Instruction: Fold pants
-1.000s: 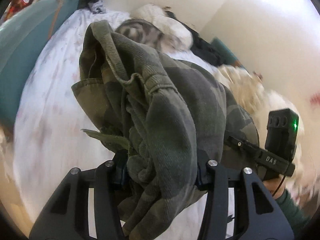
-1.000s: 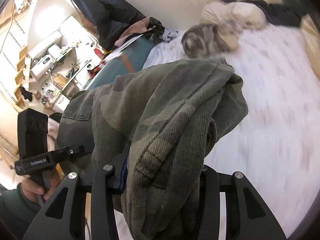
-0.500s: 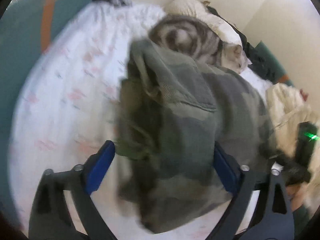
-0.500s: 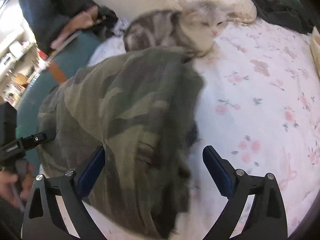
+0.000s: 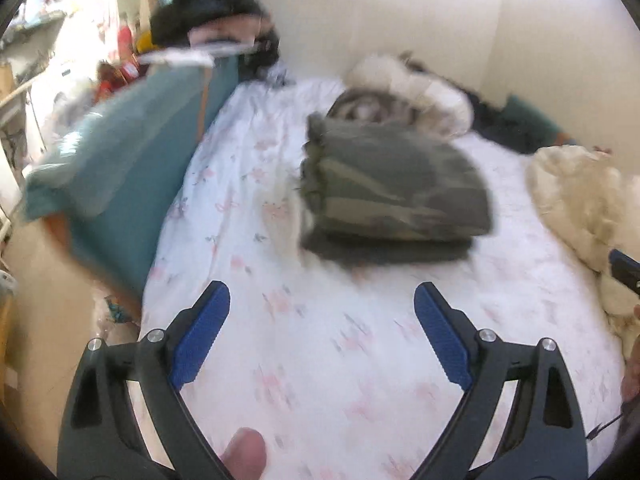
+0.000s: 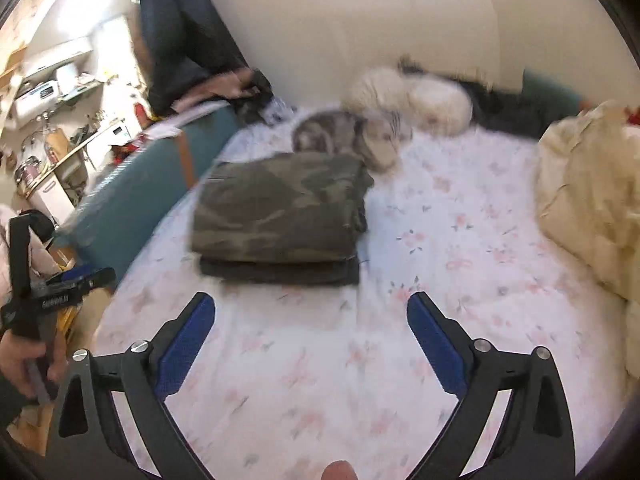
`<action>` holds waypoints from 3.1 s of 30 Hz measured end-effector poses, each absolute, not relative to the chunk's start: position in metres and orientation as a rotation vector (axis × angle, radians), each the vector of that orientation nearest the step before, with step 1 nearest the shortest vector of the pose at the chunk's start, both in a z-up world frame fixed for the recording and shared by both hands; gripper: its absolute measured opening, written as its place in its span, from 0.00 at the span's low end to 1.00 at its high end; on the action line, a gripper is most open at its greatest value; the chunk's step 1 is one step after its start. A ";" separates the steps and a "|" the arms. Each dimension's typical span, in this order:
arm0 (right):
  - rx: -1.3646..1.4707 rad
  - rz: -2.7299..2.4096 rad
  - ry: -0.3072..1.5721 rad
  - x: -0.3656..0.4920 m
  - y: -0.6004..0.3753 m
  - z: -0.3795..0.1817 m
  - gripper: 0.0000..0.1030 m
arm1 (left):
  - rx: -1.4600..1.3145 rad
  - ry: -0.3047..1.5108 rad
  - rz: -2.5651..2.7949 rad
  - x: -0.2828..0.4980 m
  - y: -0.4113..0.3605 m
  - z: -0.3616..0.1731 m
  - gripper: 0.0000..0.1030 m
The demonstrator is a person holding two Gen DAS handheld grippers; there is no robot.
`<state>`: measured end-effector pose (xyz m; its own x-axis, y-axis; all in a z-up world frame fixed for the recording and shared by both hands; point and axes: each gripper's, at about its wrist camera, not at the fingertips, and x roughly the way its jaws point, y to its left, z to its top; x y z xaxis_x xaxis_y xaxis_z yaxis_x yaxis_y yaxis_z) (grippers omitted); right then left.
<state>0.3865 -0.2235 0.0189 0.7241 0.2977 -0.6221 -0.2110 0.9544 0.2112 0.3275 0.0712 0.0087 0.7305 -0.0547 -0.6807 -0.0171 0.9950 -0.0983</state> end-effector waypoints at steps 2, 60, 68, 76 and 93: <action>0.124 0.256 0.687 0.340 -0.211 0.031 1.00 | -0.069 0.677 -0.019 0.271 0.052 0.027 0.89; 0.096 0.060 0.581 0.098 -0.157 0.002 1.00 | -0.006 0.607 -0.007 0.042 0.012 0.018 1.00; 0.094 0.060 0.576 0.097 -0.158 0.002 1.00 | 0.002 0.600 0.001 0.041 0.012 0.016 1.00; 0.094 0.058 0.576 0.097 -0.158 0.002 1.00 | 0.001 0.597 0.007 0.039 0.010 0.016 1.00; 0.089 0.066 0.581 0.098 -0.159 0.002 1.00 | -0.002 0.599 0.012 0.038 0.009 0.017 1.00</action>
